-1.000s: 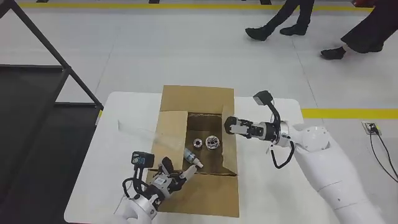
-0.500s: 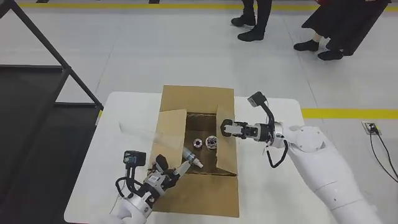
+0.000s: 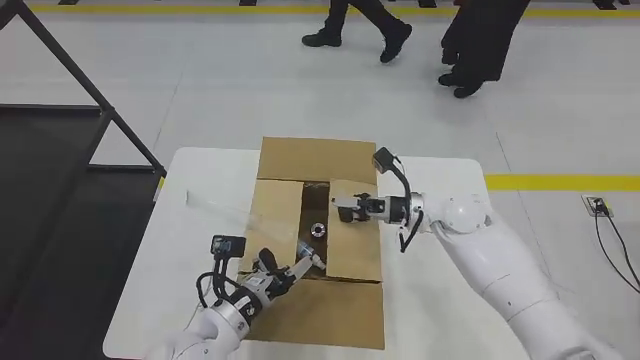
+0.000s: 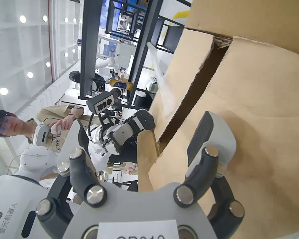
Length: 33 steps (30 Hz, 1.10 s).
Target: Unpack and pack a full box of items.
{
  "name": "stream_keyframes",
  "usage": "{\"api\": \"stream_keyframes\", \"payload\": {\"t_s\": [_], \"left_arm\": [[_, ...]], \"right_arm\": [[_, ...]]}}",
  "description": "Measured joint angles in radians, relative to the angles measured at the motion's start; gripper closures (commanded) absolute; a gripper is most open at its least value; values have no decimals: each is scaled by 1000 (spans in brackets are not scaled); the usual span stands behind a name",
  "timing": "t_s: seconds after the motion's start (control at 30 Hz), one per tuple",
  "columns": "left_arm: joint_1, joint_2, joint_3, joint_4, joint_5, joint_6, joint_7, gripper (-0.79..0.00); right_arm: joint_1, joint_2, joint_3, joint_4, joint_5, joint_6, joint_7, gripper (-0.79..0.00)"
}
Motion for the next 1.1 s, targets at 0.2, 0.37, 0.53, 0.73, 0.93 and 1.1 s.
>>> {"api": "stream_keyframes", "payload": {"t_s": [0.2, 0.37, 0.53, 0.73, 0.93, 1.1], "left_arm": [[-16, 0, 11, 29, -2, 6, -6, -785], [-28, -1, 21, 42, 0, 13, -11, -785], [-38, -1, 29, 46, 1, 22, -13, -785], [-35, 0, 24, 28, -1, 27, -1, -785], [-3, 3, -8, -26, -9, 18, 29, -785], [50, 8, -63, -102, -46, -1, 67, -785]], "right_arm": [[25, -29, -30, 77, -12, -16, -33, -785], [43, -44, -43, 120, -44, -25, -55, -785], [56, -56, -54, 137, -88, -23, -88, -785], [59, -64, -46, 134, -81, -52, -83, -785], [53, -63, -16, 119, -47, -109, -67, -785], [49, -60, 9, 107, -34, -133, -68, -785]]}}
